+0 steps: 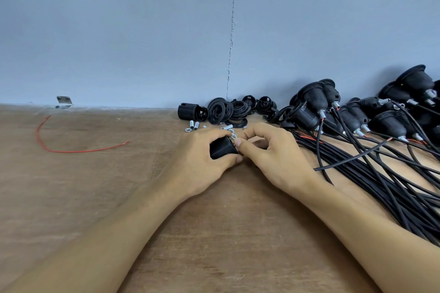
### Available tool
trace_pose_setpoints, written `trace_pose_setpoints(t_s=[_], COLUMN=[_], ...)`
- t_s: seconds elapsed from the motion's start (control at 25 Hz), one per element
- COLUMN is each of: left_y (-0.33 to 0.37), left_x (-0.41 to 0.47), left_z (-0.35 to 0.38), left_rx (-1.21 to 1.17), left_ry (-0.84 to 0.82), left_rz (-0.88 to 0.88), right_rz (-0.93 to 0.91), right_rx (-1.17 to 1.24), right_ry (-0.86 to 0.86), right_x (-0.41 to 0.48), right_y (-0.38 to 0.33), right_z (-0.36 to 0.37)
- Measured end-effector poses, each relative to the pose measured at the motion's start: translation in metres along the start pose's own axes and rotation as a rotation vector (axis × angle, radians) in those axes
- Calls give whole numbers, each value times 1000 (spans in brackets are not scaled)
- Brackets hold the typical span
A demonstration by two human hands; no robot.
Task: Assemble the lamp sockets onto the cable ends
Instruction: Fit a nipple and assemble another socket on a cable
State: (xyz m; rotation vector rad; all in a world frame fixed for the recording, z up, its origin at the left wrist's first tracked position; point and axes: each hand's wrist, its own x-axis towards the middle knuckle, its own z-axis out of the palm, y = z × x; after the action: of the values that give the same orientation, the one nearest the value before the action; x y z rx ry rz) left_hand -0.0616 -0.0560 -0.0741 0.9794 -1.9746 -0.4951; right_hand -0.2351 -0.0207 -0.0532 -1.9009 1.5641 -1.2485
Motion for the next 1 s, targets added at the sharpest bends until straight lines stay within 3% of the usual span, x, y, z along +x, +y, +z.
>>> trace_pose_setpoints(t_s=[0.2, 0.48, 0.76, 1.0], left_y=[-3, -2, -3, -4], left_x=[1, 2, 0, 2], left_z=[1, 2, 1, 0], left_rx=[-20, -68, -76, -79], left_ry=[18, 28, -1, -1], left_rz=[-147, -156, -141, -144], right_rz=[34, 31, -97, -30], right_rx=[42, 16, -125, -72], right_ry=[-17, -10, -32, -53], right_x=[0, 0, 1, 6], right_y=[0, 1, 3, 1], right_z=[-4, -4, -2, -4])
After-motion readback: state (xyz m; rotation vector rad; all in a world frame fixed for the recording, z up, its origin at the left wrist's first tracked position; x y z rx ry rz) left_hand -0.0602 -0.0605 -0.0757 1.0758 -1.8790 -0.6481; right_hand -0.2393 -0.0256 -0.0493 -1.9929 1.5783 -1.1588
